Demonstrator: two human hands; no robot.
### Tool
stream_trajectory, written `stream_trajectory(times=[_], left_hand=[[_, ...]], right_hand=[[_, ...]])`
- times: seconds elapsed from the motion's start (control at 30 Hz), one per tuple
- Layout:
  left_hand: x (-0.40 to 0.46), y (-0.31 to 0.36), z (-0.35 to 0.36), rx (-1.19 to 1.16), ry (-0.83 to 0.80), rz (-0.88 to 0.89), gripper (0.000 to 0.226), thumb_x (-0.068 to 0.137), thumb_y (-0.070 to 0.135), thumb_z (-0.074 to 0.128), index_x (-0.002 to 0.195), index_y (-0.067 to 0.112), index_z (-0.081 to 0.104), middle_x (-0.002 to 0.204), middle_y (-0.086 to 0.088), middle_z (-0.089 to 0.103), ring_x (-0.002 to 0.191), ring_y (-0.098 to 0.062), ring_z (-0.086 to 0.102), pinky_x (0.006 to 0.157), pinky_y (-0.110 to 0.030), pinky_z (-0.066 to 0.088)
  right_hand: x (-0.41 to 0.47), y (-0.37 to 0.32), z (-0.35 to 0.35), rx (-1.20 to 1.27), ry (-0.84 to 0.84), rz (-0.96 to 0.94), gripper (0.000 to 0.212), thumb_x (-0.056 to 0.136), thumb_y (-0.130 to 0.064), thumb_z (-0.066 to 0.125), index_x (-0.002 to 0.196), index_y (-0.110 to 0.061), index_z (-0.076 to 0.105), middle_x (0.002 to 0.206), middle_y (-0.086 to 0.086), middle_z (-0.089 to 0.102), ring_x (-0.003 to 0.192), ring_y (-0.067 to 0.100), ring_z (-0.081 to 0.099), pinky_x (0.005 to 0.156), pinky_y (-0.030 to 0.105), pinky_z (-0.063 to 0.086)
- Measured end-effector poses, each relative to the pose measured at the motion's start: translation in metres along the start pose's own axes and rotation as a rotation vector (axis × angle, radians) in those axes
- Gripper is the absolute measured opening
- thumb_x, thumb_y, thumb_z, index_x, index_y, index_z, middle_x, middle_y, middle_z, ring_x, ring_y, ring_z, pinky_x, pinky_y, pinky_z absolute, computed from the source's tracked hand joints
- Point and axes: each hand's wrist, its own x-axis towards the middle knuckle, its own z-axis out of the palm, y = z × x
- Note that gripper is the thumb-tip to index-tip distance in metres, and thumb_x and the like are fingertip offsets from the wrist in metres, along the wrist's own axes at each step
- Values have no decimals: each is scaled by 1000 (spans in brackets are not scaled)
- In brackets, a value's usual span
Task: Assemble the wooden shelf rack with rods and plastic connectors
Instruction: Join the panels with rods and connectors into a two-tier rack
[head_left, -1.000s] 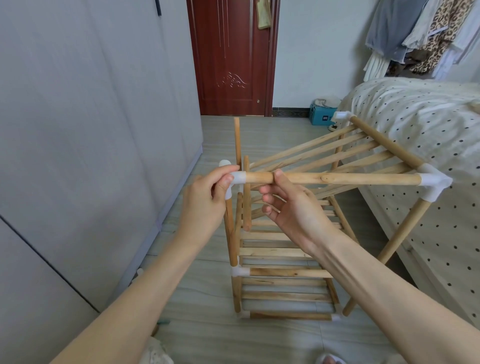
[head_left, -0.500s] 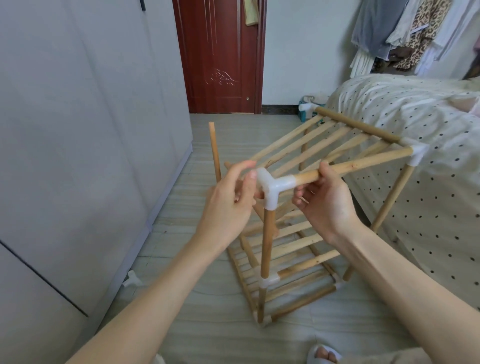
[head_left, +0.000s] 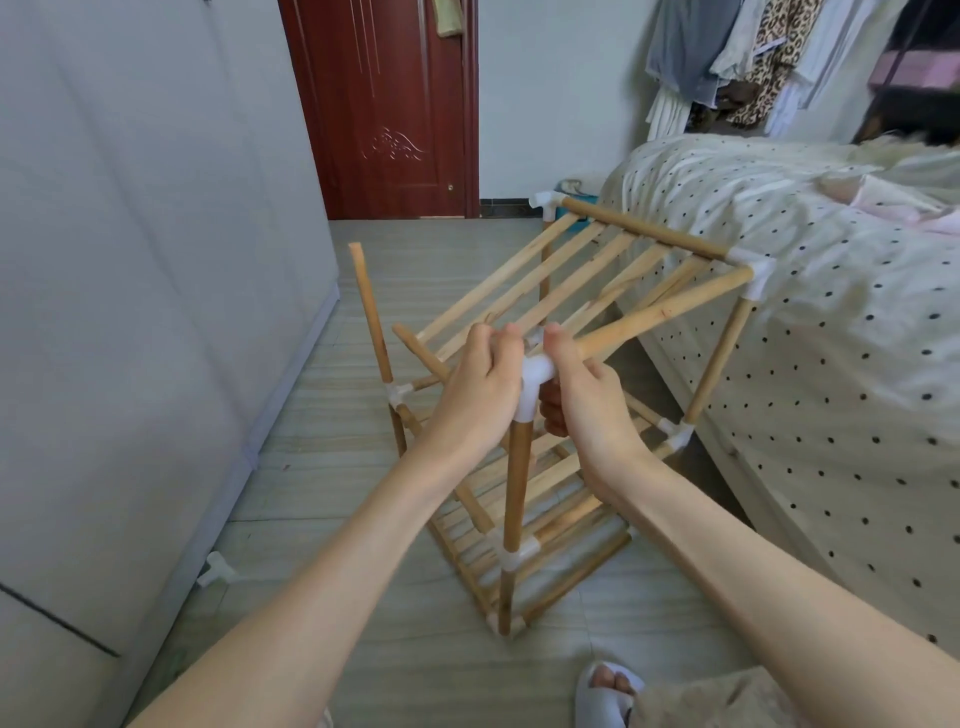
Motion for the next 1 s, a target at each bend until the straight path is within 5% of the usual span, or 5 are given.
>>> stream_trajectory(times=[0.27,0.43,0.57,0.77,1.0], left_hand=[[-7,-3,12,-33,-57,4,23,100,33,28,82,22,38,74,4,42,55,18,45,52,2,34],[-18,-7,19,-87,-59,36,23,99,34,31,80,24,40,70,6,42,54,13,46,51,-1,34],[-16,-7,16,-117,16,42,25,99,34,35,78,26,46,62,12,42,51,9,44,49,-4,33],[-5,-1,12,-76,68,63,26,100,29,31,78,25,44,66,8,40,49,6,42,48,-9,34],[-11,5,39,116,-114,183,31,100,42,24,101,26,51,77,10,51,72,1,50,63,-25,40]], right_hand=[[-5,9,-14,-42,-60,-45,52,97,-46,33,59,-13,45,46,-8,42,43,1,39,46,10,34],[-16,11,-24,-41,-93,-37,52,95,-49,34,62,-12,47,51,-4,39,45,5,36,48,14,33],[-13,3,-28,29,52,62,47,91,-54,44,62,-18,40,53,-7,35,45,8,32,46,17,31],[13,-9,-35,96,126,116,33,97,-35,46,74,-13,55,57,-6,57,50,9,45,45,20,36],[34,-12,-74,80,228,175,35,96,-32,47,67,-12,50,52,1,52,49,16,47,46,25,36]])
